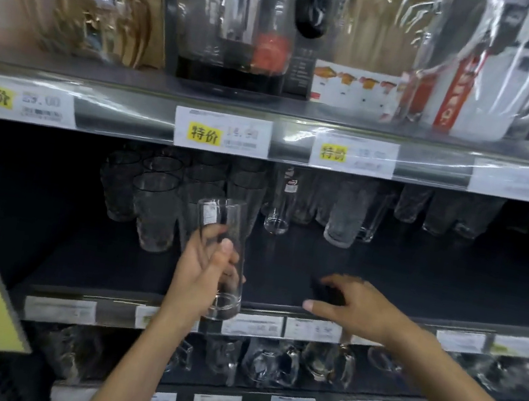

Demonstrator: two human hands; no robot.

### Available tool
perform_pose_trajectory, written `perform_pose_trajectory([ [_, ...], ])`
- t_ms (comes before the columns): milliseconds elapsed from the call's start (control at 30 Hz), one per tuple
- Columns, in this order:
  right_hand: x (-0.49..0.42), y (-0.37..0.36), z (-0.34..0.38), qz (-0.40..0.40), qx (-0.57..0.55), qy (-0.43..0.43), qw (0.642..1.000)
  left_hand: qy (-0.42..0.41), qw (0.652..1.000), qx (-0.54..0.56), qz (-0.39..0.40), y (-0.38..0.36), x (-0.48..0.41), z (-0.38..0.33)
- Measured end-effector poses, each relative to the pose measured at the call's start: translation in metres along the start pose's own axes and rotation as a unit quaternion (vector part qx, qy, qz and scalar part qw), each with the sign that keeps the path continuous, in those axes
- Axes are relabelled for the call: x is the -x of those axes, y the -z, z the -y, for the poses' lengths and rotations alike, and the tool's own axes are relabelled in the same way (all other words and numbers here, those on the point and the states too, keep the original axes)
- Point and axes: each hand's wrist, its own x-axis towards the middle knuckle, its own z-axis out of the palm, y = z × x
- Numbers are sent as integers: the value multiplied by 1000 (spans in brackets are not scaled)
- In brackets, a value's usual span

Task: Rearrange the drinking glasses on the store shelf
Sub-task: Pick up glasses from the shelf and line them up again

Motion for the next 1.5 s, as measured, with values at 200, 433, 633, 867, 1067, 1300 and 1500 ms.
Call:
perform_pose_trajectory([
  [200,20,12,-76,5,115,20,993,-8,998,-58,8,-61,1,20],
  [433,20,7,-121,-54,211,99,971,29,989,-145,3,-98,-2,27],
  [633,14,-7,-129,-123,206,120,963,52,980,-189,-16,-110,-16,31],
  [867,4,-24,-145,-228,210,145,940,50,970,-235,-39,-111,-34,34],
  [1067,2,-26,-146,-262,223,157,926,81,954,-287,-24,-96,-36,42],
  [1300,0,-27,-146,-291,218,171,916,96,951,-286,-70,-97,-54,49],
  [1500,0,-27,-145,-301,225,171,911,86,949,-294,-80,-99,-70,61],
])
